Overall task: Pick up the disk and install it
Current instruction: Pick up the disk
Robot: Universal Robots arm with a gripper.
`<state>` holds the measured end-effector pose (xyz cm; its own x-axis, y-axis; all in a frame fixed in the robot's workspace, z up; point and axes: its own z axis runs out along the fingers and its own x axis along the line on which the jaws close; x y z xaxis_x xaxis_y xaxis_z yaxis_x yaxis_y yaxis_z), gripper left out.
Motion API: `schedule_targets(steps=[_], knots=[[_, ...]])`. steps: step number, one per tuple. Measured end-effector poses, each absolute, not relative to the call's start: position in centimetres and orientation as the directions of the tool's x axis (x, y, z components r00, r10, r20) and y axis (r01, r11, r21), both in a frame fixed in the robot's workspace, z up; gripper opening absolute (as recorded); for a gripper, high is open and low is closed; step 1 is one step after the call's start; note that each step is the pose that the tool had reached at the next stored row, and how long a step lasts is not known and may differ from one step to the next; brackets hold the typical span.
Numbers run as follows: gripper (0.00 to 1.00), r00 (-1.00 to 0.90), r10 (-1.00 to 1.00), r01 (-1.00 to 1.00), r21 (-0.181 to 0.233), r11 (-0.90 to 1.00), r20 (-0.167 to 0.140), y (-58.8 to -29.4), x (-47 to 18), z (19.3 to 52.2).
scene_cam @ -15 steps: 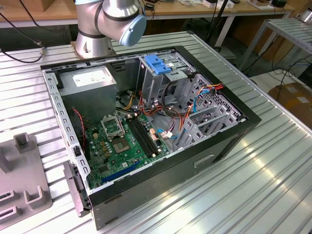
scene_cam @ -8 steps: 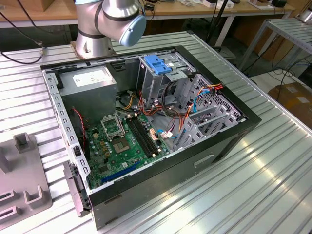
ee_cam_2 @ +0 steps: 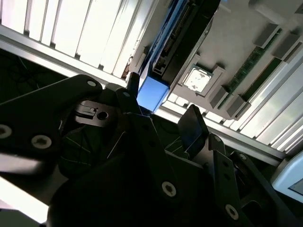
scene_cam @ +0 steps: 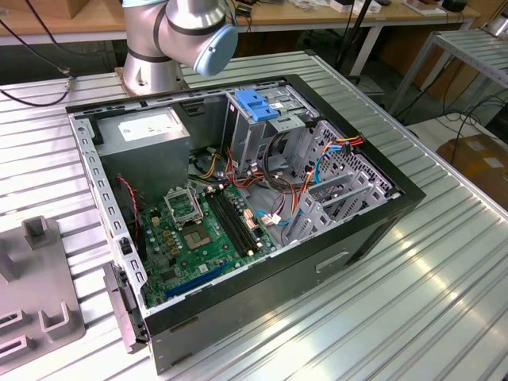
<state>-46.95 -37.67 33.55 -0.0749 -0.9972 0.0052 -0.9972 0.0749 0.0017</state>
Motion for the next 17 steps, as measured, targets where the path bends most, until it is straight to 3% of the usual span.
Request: schedule_targets(steps=[15, 17], knots=[[0.6, -0.075, -0.997, -0.997, 0.001, 0.075, 0.005, -37.2, -47.2, 31.2], [0.59, -0.075, -0.997, -0.997, 0.002, 0.075, 0.005, -37.1, -47.2, 29.6]])
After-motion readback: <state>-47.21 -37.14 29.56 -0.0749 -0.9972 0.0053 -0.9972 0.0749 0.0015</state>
